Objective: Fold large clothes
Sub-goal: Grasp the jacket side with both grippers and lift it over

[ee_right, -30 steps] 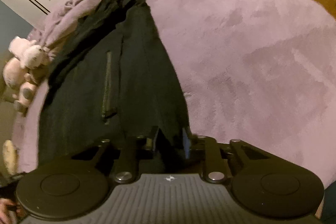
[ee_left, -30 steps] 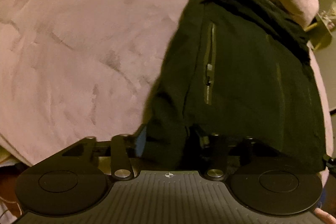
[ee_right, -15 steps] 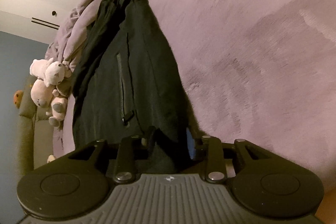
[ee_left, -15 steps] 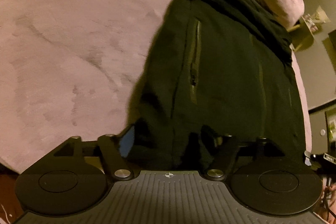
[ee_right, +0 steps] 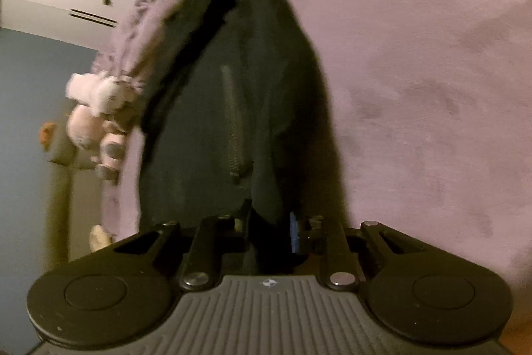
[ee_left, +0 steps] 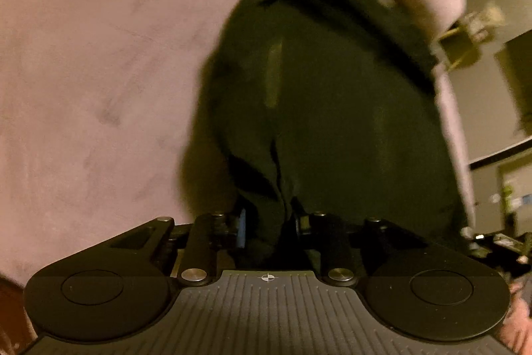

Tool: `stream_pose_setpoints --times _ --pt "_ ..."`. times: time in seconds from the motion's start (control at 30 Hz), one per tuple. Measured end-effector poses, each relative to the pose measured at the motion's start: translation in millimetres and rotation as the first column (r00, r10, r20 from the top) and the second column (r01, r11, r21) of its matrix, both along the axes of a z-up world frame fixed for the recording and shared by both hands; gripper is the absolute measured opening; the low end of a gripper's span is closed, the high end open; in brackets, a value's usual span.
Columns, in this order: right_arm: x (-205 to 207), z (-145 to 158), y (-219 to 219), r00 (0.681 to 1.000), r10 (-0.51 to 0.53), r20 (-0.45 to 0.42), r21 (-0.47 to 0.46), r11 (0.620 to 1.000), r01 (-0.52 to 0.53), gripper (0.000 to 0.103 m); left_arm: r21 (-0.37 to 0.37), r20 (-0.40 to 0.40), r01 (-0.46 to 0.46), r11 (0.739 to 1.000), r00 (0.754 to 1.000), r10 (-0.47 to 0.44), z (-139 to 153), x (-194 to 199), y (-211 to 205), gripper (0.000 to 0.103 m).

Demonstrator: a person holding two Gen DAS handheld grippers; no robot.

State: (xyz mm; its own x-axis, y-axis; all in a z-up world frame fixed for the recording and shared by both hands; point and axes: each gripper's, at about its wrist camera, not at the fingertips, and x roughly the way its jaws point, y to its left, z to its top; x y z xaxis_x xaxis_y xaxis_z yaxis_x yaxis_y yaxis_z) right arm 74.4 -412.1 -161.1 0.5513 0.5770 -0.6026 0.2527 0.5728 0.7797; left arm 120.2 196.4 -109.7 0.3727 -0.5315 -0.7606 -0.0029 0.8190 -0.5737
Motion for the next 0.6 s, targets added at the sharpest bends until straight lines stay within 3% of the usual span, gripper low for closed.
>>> stream_pose_setpoints --times 0.1,0.2,0.3,0.47,0.6 --pt "12 12 0 0.998 -0.026 0.050 0.068 0.997 0.023 0.019 -0.128 0.088 -0.051 0.990 0.994 0.062 35 15 1 0.025" --pt "36 27 -5 0.991 -0.076 0.106 0.137 0.989 0.061 0.019 -0.192 0.184 -0.091 0.977 0.975 0.127 65 45 2 0.024" --pt "68 47 -8 0.976 -0.115 0.186 0.136 0.987 0.090 0.018 -0.241 0.234 -0.141 0.960 0.952 0.198 80 82 2 0.022" --pt "134 68 -15 0.942 -0.198 0.272 0.132 0.977 0.168 0.018 -0.305 0.234 -0.234 0.923 0.921 0.311 75 150 -6 0.021" --pt "195 71 -21 0.925 -0.265 0.271 0.090 0.964 0.250 0.018 -0.278 0.214 -0.331 0.902 0.894 0.394 58 201 -15 0.021"
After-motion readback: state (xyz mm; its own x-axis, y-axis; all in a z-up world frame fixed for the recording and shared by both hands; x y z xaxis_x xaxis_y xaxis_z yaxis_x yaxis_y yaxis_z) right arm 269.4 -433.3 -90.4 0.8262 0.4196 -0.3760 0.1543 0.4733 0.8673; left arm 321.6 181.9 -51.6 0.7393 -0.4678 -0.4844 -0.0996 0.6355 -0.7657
